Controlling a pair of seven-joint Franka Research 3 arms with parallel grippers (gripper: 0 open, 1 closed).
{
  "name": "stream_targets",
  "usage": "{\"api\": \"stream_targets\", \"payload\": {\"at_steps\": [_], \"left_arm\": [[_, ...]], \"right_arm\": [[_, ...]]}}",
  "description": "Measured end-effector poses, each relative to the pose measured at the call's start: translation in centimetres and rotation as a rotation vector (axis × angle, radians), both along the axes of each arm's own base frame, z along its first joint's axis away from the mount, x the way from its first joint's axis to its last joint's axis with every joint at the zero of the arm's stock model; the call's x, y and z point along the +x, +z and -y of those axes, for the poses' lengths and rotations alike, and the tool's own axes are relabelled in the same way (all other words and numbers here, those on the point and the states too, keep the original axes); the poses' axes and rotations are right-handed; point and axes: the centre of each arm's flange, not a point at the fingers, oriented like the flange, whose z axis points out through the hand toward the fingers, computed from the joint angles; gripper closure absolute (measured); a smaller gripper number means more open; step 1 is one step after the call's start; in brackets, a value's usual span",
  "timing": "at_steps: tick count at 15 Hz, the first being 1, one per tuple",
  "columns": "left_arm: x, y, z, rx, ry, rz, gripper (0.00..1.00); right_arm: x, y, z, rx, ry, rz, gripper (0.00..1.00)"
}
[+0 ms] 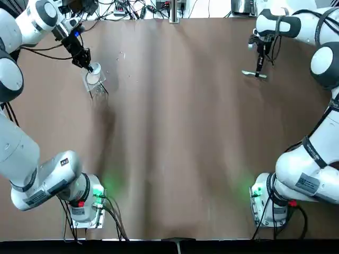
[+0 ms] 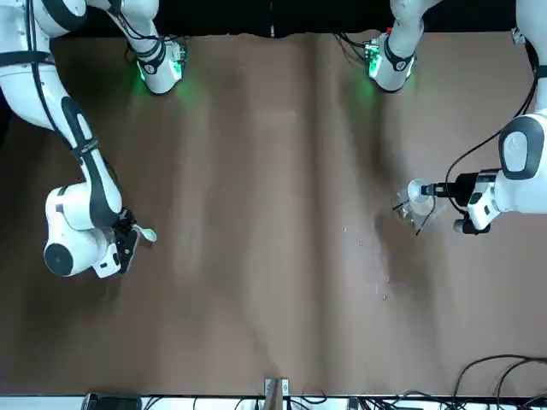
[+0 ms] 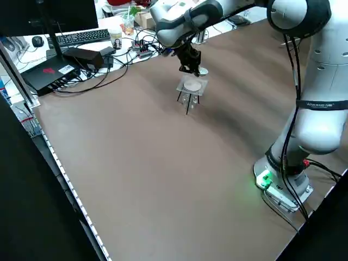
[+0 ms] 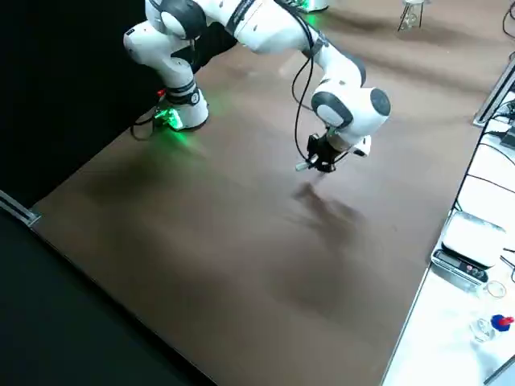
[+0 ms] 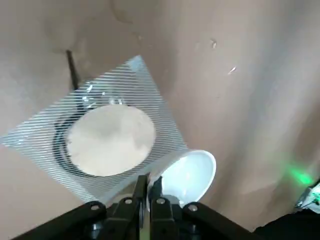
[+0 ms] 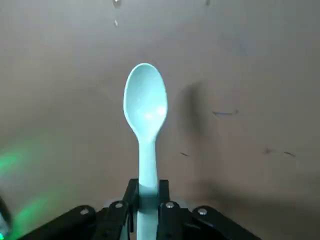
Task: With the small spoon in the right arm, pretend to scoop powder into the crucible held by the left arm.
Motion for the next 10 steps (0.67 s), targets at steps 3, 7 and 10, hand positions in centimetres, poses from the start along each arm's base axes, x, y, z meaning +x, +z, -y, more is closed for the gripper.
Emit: {"api": "stream_targets", "payload": {"at_steps": [3, 7, 10], "left_arm": [[-0.2, -1.3, -1.2, -0.018, -0.019, -0.004, 0.93], [-0.4, -2.5, -1.8, -0.004, -0.046, -0.020, 0.93], [-0.6, -3.2, -2.7, 0.004, -0.044, -0.032, 0.93]], "right_arm": [[0.4, -0.9, 2.0, 0.046, 0.075, 0.038, 0.81], [0.6, -2.2, 4.1, 0.097, 0.133, 0.068, 0.81], [0.4, -3.2, 4.8, 0.118, 0.151, 0.067, 0.81]]}}
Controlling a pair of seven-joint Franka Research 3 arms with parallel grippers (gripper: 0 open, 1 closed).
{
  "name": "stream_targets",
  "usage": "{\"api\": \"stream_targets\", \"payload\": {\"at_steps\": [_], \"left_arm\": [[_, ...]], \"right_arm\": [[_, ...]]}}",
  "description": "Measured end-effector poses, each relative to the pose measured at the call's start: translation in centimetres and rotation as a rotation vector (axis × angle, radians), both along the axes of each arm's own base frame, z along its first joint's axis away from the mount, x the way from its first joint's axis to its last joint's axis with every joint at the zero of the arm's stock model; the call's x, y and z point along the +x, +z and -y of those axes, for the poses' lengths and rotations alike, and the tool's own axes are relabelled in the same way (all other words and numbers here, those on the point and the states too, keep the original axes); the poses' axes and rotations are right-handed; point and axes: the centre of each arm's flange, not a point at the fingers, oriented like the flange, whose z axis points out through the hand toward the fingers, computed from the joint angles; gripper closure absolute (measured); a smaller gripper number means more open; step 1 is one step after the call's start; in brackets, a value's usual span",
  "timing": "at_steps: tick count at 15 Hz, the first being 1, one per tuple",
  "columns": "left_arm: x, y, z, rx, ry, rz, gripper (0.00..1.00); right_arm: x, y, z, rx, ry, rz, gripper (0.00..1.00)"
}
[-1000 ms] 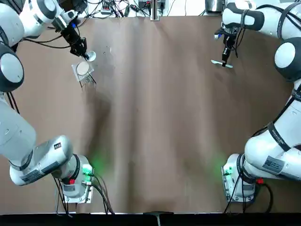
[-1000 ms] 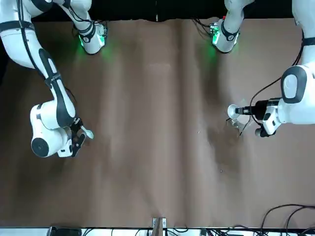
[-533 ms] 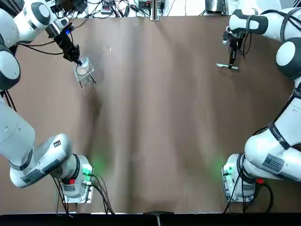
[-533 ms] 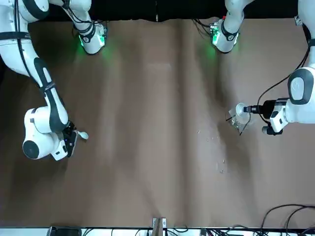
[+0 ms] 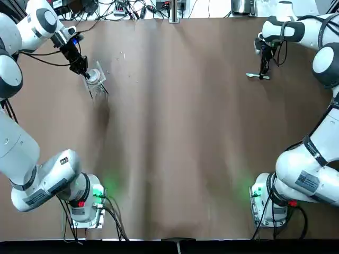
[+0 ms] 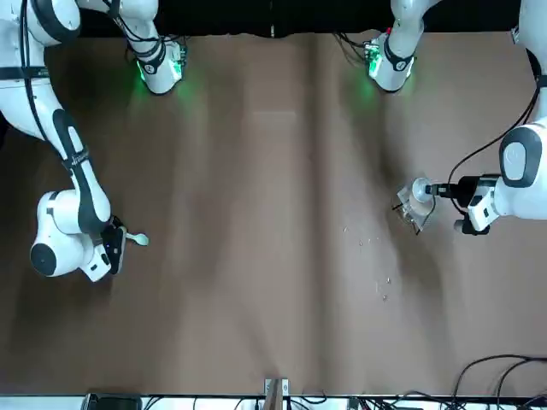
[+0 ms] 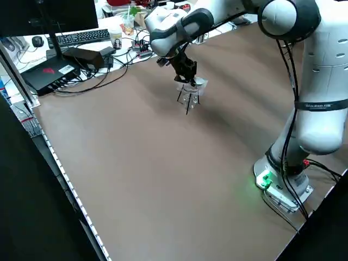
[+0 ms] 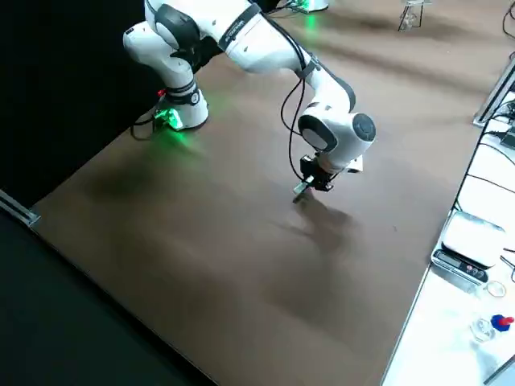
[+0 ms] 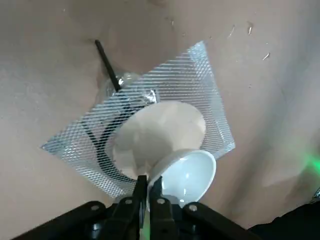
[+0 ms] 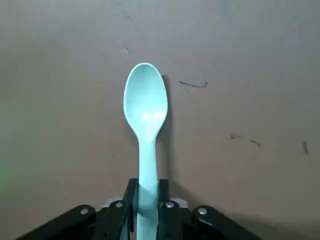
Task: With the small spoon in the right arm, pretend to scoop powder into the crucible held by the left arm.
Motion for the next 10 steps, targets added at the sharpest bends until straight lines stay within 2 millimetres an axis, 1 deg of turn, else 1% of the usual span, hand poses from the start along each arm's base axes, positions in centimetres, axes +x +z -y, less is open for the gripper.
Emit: {"api": "stream_targets", "payload": {"at_steps": [2, 4, 7, 8, 10], "left_arm": [[-0.08, -0.24, -0.45, -0.002, 0.007, -0.004, 0.93], [-0.09, -0.26, -0.51, -0.002, 0.008, -0.004, 0.93], [-0.05, -0.24, -0.30, -0.003, 0.004, -0.003, 0.89], [-0.04, -0.23, -0.23, -0.003, 0.003, -0.003, 0.83], [-0.01, -0.21, -0.13, -0.004, 0.001, -0.002, 0.81]], "right_arm": [[-0.06, -0.51, 0.00, 0.014, 0.024, -0.002, 0.81], [-0.07, -0.68, 0.34, 0.034, 0.051, 0.002, 0.81], [-0.10, -0.69, 0.60, 0.047, 0.057, 0.004, 0.78], [-0.11, -0.72, 0.65, 0.050, 0.055, 0.004, 0.77], [-0.36, -0.99, 0.68, 0.060, 0.045, -0.009, 0.61]]}}
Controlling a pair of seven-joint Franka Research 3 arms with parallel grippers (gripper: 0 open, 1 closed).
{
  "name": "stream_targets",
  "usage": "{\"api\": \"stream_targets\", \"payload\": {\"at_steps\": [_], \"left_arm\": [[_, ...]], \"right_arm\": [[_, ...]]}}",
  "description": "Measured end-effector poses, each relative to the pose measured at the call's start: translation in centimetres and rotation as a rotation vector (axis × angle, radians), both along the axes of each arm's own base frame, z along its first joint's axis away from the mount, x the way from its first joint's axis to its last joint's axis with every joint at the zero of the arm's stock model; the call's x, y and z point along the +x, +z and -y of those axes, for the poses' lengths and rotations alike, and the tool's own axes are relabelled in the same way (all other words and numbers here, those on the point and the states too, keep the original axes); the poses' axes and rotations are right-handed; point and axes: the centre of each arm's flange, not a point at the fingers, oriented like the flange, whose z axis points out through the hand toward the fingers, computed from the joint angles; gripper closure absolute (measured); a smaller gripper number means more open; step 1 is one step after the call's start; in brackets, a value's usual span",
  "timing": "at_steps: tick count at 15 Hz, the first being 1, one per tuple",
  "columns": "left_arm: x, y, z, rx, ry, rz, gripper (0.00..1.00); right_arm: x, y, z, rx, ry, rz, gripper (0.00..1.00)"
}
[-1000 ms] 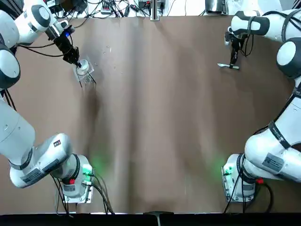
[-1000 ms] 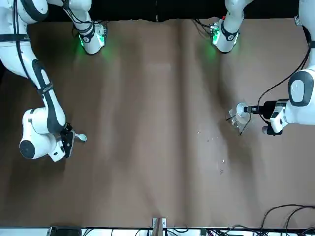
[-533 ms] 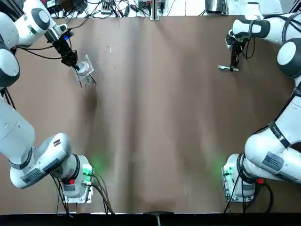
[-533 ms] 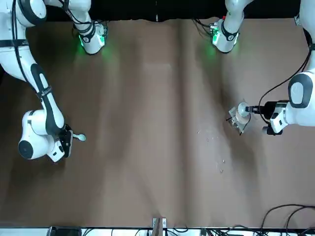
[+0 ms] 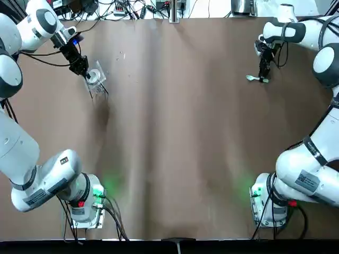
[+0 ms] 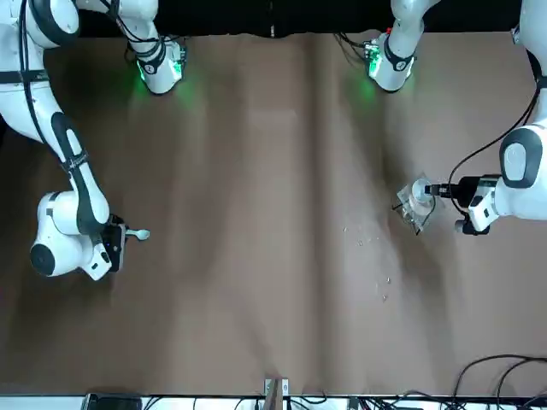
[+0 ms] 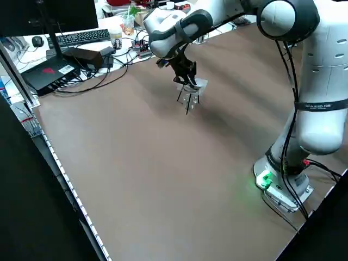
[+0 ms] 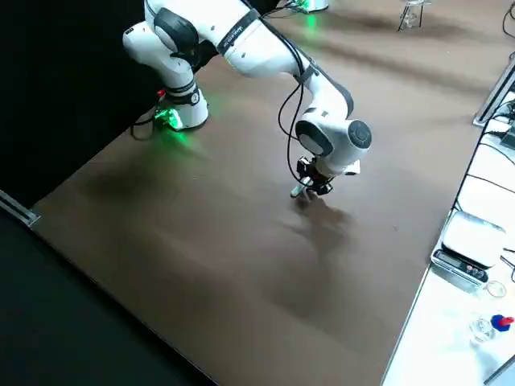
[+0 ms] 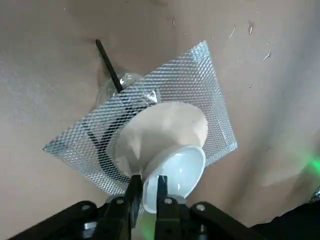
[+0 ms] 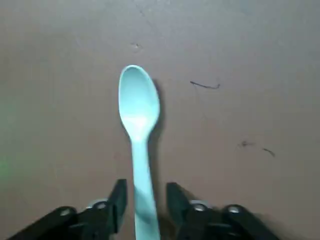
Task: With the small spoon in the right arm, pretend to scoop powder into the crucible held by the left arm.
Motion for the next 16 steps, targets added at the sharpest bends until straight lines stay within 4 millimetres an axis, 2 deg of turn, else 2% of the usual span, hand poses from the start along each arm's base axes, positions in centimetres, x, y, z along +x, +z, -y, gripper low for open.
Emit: {"api": "stream_targets", "payload": {"at_steps": [4, 5, 7, 8, 10, 13, 15, 16], "left_arm": [[0.1, 0.1, 0.1, 0.000, -0.001, 0.004, 0.74], [0.4, 0.5, 0.1, 0.001, -0.002, 0.013, 0.59], [0.8, 1.0, 0.1, 0.003, -0.004, 0.026, 0.58], [1.1, 1.4, 0.1, 0.004, -0.004, 0.036, 0.52], [1.8, 2.7, -0.1, 0.013, -0.013, 0.053, 0.48], [3.3, 5.9, -0.1, 0.101, -0.069, 0.076, 0.23], [4.5, 8.5, 1.0, 0.210, -0.091, 0.095, 0.06], [5.2, 9.8, 1.8, 0.268, -0.103, 0.113, 0.00]], "right_arm": [[-0.1, -0.2, 0.1, 0.020, -0.020, -0.007, 0.24], [-0.1, -0.1, 0.1, 0.020, -0.022, -0.004, 0.07], [0.3, 0.4, 0.1, 0.019, -0.022, 0.012, 0.04], [0.6, 0.8, 0.1, 0.017, -0.022, 0.016, 0.04], [0.7, 1.7, 0.0, 0.006, -0.038, -0.010, 0.04], [0.9, 4.3, -0.7, -0.043, -0.108, -0.091, 0.04], [0.8, 6.3, -2.4, -0.098, -0.151, -0.159, 0.04], [0.9, 7.3, -3.5, -0.133, -0.180, -0.186, 0.04]]}}
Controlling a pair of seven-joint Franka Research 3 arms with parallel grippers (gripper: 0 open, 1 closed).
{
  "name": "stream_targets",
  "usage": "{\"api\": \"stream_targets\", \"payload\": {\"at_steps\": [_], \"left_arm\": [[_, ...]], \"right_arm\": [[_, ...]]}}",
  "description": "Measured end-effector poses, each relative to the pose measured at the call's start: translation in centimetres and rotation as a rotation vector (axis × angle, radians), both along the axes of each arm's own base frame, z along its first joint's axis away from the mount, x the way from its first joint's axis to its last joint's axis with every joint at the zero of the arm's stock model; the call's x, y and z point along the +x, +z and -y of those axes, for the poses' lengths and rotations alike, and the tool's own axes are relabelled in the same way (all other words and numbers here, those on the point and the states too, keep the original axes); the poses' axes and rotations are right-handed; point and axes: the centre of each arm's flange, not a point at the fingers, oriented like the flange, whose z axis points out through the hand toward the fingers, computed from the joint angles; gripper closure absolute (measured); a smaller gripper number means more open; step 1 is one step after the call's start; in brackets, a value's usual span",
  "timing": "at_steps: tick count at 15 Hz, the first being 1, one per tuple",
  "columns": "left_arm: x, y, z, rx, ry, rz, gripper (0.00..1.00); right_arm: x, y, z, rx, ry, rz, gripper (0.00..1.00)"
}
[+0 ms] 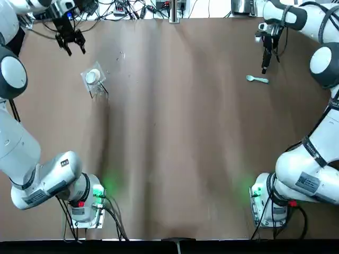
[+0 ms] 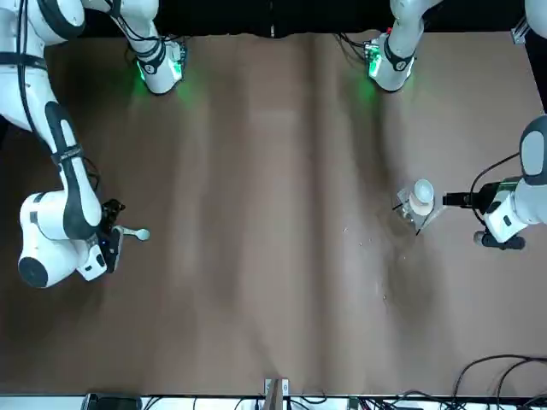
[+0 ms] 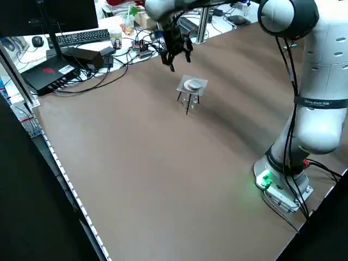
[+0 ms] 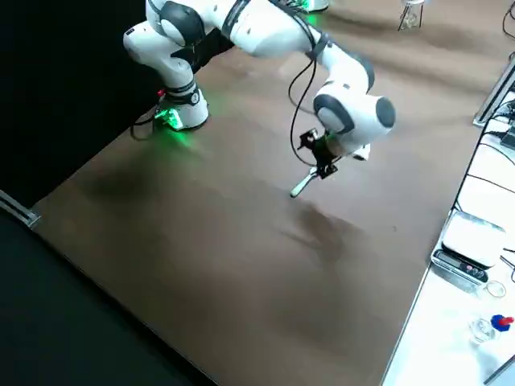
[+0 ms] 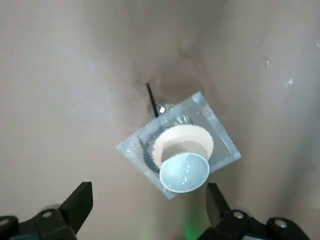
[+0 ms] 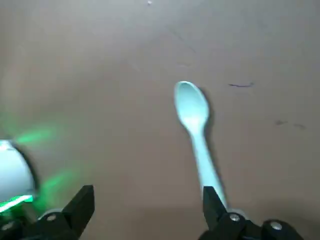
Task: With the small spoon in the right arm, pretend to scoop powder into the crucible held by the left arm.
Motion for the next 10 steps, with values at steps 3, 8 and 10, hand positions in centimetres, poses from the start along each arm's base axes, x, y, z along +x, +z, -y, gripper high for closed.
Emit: {"api": "stream_targets", "payload": {"at_steps": [3, 8, 10], "left_arm": [[1.3, 3.5, 3.4, 0.088, -0.011, 0.056, 0.00], [1.8, 8.7, 5.7, 0.119, 0.023, 0.148, 0.00], [2.1, 10.8, 6.9, 0.129, 0.085, 0.186, 0.00]], "right_arm": [[0.2, 3.7, -3.4, -0.127, -0.097, -0.056, 0.04], [0.0, 10.3, -8.4, -0.340, -0.292, -0.041, 0.02], [-0.1, 13.3, -9.9, -0.393, -0.371, 0.008, 0.01]]}}
